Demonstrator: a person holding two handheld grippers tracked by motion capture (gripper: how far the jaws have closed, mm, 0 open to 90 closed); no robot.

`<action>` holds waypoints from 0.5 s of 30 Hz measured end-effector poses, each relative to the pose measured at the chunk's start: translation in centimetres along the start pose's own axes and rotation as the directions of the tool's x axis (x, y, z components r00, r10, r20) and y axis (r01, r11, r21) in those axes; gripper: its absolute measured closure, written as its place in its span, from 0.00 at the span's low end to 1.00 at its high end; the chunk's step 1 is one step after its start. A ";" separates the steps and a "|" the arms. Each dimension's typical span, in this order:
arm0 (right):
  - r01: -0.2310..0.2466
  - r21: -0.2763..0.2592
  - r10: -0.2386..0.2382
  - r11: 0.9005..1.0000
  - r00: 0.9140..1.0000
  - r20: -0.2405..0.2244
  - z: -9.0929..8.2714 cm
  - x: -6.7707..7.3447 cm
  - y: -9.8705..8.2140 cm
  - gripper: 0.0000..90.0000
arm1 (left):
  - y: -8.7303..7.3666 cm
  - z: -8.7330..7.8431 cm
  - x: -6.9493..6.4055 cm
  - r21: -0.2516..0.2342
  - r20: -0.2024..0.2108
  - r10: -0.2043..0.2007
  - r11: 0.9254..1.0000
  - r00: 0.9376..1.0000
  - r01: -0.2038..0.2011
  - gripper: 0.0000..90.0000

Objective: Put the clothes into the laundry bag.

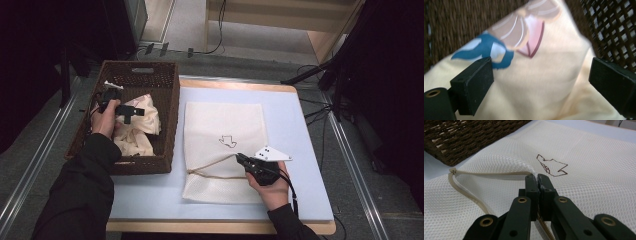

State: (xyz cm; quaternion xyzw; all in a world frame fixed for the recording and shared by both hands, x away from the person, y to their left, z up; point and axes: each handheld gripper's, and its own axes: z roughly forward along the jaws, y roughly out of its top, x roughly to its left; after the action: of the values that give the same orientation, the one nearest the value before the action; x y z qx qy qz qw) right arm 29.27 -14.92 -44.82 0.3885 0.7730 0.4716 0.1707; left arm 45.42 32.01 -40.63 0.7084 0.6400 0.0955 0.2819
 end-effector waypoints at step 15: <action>0.007 0.007 -0.007 1.000 1.000 0.002 0.1 0.1 -0.1 0.97 | -0.4 1.3 -1.0 0.158 -0.140 0.039 0.987 0.989 -0.017 0.49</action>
State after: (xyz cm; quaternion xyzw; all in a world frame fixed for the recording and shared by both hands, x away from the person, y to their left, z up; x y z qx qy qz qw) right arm 29.21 -14.79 -44.98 0.3867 0.7759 0.4679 0.1718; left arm 45.54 30.72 -41.73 0.7286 0.6540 0.0993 0.1777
